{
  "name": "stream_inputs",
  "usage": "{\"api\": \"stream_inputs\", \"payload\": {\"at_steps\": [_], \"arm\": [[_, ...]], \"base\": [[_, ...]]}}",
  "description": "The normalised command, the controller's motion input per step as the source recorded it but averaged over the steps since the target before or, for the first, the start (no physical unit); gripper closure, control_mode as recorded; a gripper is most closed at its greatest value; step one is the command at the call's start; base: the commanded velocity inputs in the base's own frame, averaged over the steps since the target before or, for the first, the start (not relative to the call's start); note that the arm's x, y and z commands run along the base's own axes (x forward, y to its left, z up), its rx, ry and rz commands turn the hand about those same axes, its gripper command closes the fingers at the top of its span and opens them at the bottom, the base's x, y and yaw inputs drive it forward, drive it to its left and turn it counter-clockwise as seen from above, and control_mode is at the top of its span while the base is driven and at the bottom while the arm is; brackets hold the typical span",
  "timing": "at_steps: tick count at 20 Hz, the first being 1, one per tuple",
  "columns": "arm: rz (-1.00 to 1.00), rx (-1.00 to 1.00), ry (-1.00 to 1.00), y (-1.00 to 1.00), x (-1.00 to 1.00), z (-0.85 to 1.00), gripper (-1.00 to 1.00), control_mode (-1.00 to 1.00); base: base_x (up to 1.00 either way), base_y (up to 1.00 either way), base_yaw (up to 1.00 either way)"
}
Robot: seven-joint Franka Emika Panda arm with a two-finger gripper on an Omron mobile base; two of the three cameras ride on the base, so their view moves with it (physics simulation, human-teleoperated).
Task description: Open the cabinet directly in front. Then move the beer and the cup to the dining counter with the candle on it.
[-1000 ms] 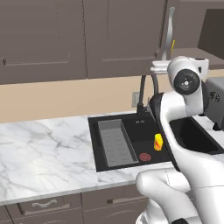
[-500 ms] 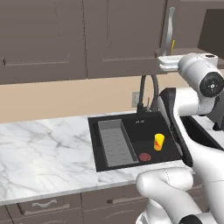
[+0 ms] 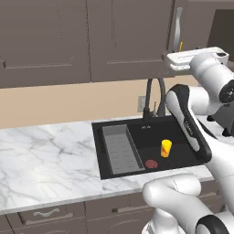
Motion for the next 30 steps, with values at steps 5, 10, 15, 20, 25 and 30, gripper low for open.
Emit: {"api": "stream_inputs", "payload": {"at_steps": [5,10,15,20,25,30], "arm": [[0.06,-0.05,-0.08,0.0,0.22,0.18,-1.0,-1.0],[0.01,0.0,0.02,0.0,0.28,0.1,-1.0,-1.0],[0.0,0.0,0.04,0.01,0.23,0.07,-1.0,-1.0],[0.0,0.0,0.04,0.05,0.23,0.04,-1.0,-1.0],[0.0,0.0,0.05,0.06,0.19,0.0,-1.0,-1.0],[0.0,0.0,0.05,0.07,0.16,0.0,-1.0,-1.0]], "base": [[0.0,0.0,0.0],[0.0,0.0,0.0],[0.0,0.0,0.0],[0.0,0.0,0.0],[0.0,0.0,0.0],[0.0,0.0,0.0]]}}
